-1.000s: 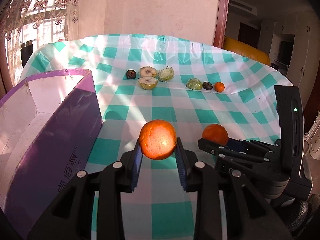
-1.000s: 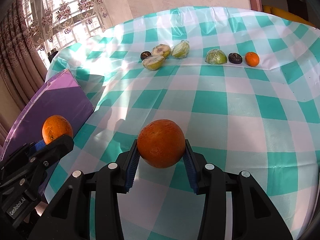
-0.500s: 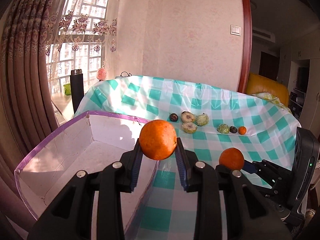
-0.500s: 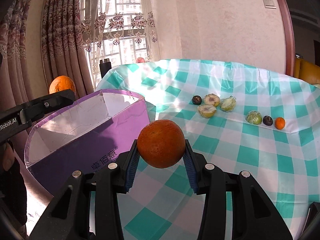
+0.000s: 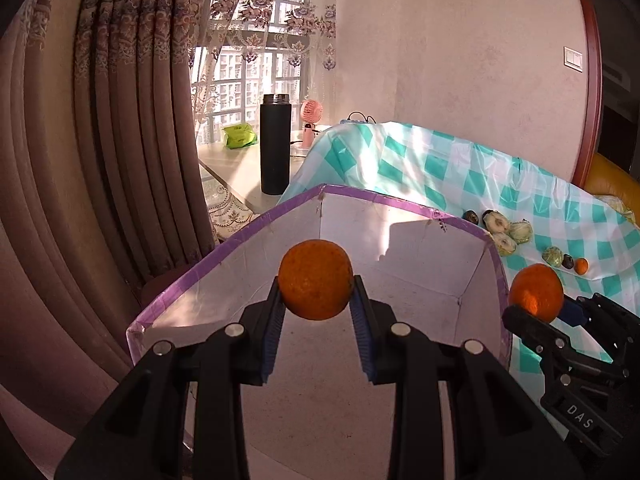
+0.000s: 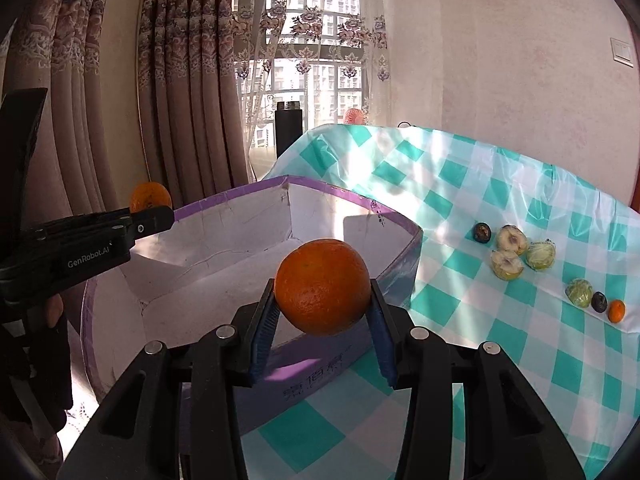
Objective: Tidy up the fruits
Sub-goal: 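Open both tools to drop the oranges into the box, then move both open tools back toward the fruit row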
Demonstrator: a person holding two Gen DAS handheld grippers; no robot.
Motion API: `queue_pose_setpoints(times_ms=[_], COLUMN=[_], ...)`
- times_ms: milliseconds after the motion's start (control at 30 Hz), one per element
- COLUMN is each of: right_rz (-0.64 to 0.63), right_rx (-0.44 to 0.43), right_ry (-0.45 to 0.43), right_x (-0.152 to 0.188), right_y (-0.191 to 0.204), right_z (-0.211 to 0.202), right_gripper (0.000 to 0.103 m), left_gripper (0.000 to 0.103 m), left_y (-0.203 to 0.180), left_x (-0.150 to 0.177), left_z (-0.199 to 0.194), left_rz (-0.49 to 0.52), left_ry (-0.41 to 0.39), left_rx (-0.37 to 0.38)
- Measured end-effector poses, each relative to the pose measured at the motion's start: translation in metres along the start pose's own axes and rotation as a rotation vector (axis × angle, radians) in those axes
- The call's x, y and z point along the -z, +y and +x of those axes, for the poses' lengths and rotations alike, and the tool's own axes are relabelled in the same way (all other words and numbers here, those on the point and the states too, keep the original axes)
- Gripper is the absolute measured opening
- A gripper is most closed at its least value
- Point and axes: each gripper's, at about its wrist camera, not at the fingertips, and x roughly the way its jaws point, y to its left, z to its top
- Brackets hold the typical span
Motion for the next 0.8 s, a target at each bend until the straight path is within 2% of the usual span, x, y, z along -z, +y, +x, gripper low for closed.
queue_pose_setpoints(times_ms=[167, 267, 333, 400, 500, 533, 567, 600, 633, 700, 733, 800], right_rz=[-0.076, -0.142, -0.14, -0.193, -0.23, -0.262, -0.285, -0.297, -0.302, -0.333, -0.35, -0.354], right_rx=[0.009, 0.035, 0.027, 0.069, 0.068, 0.086, 0.101, 0.11, 0.109, 0.121, 0.15, 0.159], right_ry=[0.1, 0.237, 0.341, 0.381, 0.452, 0.473, 0.488, 0.49, 0.489, 0.483, 0.474, 0.456], right_x=[-0.014, -0.018, -0.018, -0.017, -0.015, -0.013, -0.01, -0.008, -0.006, -0.003, -0.002, -0.001], right_y=[0.029, 0.039, 0.038, 0.043, 0.045, 0.048, 0.049, 0.051, 0.053, 0.057, 0.058, 0.058], right_z=[0.038, 0.068, 0.087, 0.096, 0.106, 0.11, 0.113, 0.114, 0.115, 0.115, 0.114, 0.111], right_gripper=[0.043, 0.043, 0.044, 0.043, 0.043, 0.043, 0.044, 0.047, 0.055, 0.063, 0.074, 0.083], left_gripper=[0.033, 0.033, 0.033, 0.033, 0.035, 0.041, 0.042, 0.05, 0.061, 0.073, 0.079, 0.088], left_y=[0.015, 0.02, 0.018, 0.016, 0.015, 0.015, 0.014, 0.014, 0.014, 0.016, 0.017, 0.023], left_x=[0.012, 0.02, 0.025, 0.03, 0.037, 0.039, 0.038, 0.038, 0.037, 0.035, 0.035, 0.035], left_z=[0.019, 0.028, 0.037, 0.044, 0.052, 0.053, 0.052, 0.05, 0.048, 0.044, 0.042, 0.042], left_rz=[0.029, 0.037, 0.046, 0.054, 0.057, 0.059, 0.062, 0.06, 0.057, 0.053, 0.054, 0.033], left_ry=[0.094, 0.15, 0.19, 0.22, 0.246, 0.247, 0.242, 0.237, 0.227, 0.204, 0.198, 0.197], left_rx=[-0.002, 0.032, 0.046, 0.043, 0.048, 0.048, 0.05, 0.05, 0.052, 0.044, 0.029, 0.004])
